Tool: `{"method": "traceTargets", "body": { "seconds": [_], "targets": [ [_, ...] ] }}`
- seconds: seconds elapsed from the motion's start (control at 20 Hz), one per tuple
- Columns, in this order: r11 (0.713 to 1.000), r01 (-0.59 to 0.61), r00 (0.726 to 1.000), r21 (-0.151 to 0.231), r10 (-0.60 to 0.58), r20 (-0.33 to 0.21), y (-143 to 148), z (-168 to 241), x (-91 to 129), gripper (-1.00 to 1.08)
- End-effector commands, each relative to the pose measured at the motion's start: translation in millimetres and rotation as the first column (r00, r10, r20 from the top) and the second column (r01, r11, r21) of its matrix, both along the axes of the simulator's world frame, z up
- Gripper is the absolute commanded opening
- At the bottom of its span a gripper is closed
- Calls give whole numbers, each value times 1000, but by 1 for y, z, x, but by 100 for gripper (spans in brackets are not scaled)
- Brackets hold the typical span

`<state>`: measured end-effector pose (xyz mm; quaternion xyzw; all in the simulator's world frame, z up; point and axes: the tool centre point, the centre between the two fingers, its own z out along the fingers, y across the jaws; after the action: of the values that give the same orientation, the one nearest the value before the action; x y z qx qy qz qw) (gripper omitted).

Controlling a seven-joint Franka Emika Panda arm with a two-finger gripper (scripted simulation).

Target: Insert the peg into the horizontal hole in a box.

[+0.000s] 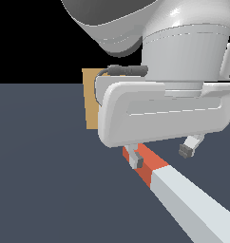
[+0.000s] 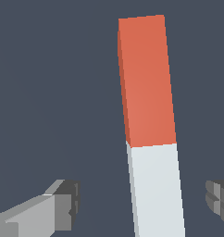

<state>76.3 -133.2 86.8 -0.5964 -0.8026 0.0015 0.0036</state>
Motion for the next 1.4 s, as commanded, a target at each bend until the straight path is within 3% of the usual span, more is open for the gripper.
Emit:
{"method": "traceTargets", "body": {
  "seconds": [0.0, 0.45, 0.9, 1.35],
  "targets": [
    [1000, -31, 1000, 0, 31, 3, -7, -5, 9, 100],
    [996, -86, 996, -2, 86, 7, -19, -14, 27, 100],
    [996, -92, 996, -2, 92, 7, -21, -17, 30, 100],
    [996, -94, 996, -2, 94, 7, -20, -56, 29, 100]
  ]
}}
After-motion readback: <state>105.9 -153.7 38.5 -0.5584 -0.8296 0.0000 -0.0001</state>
